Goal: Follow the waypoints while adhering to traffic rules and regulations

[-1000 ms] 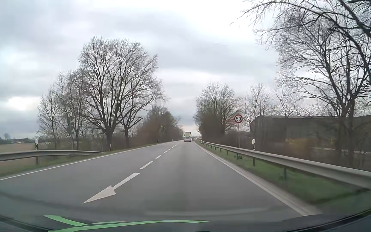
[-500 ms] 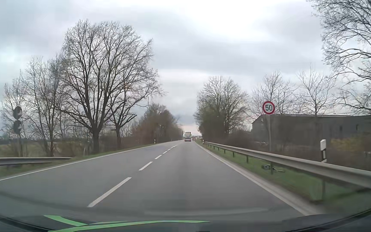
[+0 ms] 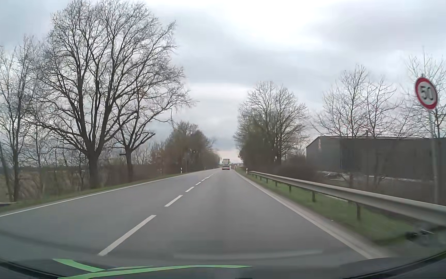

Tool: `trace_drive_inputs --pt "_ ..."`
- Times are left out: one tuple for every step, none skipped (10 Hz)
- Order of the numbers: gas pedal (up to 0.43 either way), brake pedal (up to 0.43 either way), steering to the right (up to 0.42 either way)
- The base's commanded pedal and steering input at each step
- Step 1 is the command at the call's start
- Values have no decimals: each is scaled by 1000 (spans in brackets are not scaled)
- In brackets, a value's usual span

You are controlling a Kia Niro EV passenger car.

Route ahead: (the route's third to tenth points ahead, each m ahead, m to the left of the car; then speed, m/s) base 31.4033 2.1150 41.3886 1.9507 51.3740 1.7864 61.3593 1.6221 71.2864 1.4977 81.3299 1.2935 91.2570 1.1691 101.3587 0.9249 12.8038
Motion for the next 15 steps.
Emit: trace_drive_inputs --pt "67 0 1" --pt "67 0 0" --pt "79 0 1" --pt "87 0 0" --pt "87 0 1" --pt "98 0 1" --pt "98 0 1" --pt "98 0 1" --pt "98 0 1" --pt "98 0 1" --pt "98 0 1" --pt "98 0 1" --pt "98 0 1" --pt "98 0 1" --pt "98 0 1"
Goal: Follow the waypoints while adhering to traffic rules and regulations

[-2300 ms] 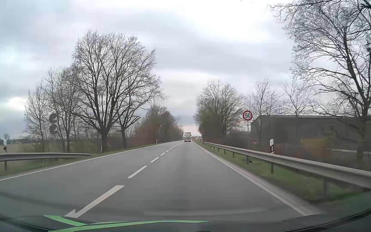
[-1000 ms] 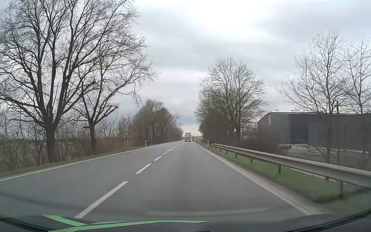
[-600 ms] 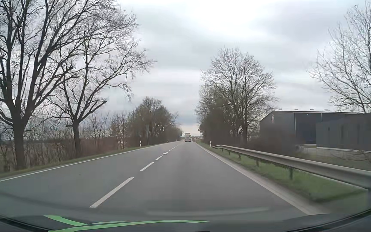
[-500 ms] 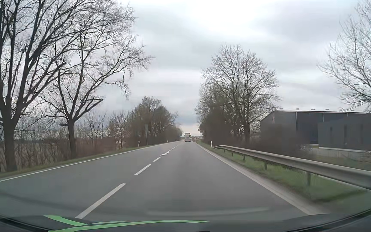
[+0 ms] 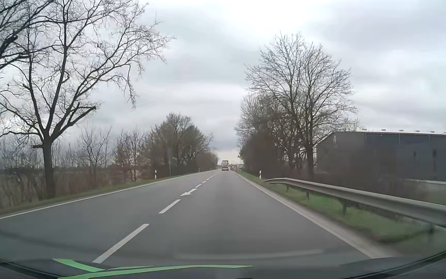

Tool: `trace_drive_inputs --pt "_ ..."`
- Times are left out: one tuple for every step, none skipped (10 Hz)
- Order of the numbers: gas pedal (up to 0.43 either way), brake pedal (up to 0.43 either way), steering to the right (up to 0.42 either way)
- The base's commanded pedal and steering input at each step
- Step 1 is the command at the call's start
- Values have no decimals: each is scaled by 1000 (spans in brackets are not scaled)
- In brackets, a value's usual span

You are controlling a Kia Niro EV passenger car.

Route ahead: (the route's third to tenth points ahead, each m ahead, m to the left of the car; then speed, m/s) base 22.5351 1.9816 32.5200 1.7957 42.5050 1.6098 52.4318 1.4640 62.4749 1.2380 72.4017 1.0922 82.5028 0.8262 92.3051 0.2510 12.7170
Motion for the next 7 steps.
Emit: trace_drive_inputs --pt "98 0 1" --pt "98 0 1" --pt "98 0 1" --pt "98 0 1" --pt "98 0 1" --pt "98 0 1" --pt "98 0 1"
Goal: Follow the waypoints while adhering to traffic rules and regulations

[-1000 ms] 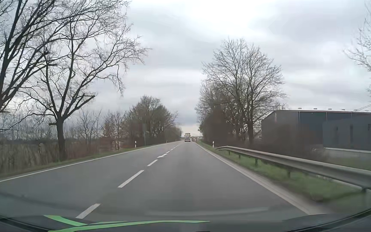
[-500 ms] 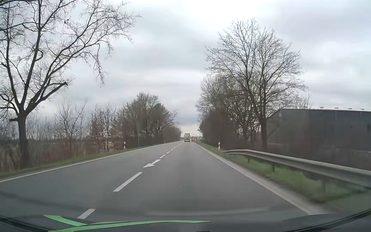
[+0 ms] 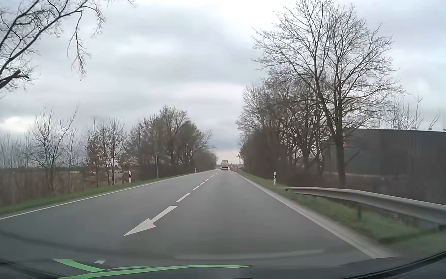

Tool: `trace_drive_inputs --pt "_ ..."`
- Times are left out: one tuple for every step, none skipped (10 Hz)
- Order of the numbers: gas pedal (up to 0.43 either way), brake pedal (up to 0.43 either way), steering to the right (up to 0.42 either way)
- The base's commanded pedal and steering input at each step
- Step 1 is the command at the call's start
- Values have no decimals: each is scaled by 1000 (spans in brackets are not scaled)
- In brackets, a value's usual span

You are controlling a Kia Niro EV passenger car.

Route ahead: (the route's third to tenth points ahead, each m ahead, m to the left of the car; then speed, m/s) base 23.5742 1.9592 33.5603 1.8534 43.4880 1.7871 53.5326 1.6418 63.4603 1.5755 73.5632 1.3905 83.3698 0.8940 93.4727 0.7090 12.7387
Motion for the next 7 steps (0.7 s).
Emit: trace_drive_inputs --pt "98 0 1" --pt "98 0 1" --pt "98 0 1" --pt "87 0 1" --pt "87 0 1" --pt "67 0 1" --pt "67 0 1"
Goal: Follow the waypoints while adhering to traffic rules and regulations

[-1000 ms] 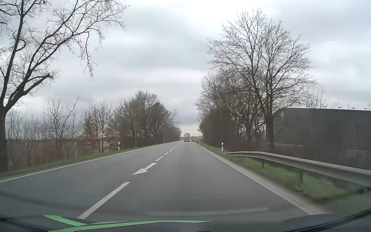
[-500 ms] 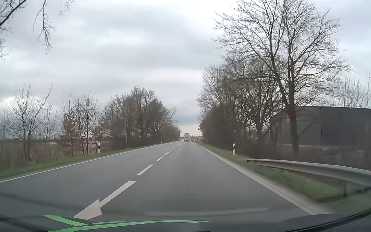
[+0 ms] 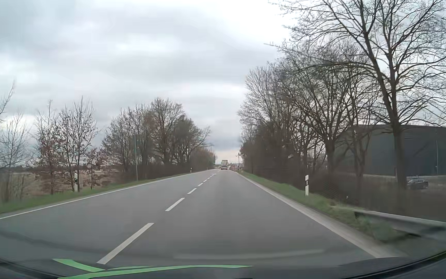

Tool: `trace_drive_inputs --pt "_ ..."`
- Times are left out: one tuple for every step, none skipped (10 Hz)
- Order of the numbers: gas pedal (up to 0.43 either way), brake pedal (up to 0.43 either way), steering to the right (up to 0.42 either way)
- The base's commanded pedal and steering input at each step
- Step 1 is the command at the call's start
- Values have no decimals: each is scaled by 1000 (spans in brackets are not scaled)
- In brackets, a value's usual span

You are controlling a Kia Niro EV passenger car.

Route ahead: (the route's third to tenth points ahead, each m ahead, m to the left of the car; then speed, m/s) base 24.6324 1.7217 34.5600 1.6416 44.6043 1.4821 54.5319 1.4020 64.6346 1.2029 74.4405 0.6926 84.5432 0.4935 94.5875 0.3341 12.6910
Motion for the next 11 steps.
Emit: trace_drive_inputs --pt "67 0 1" --pt "67 0 1" --pt "67 0 1" --pt "67 0 1" --pt "67 0 1" --pt "67 0 1" --pt "59 0 1" --pt "59 0 1" --pt "59 0 1" --pt "47 0 1" --pt "47 0 1"
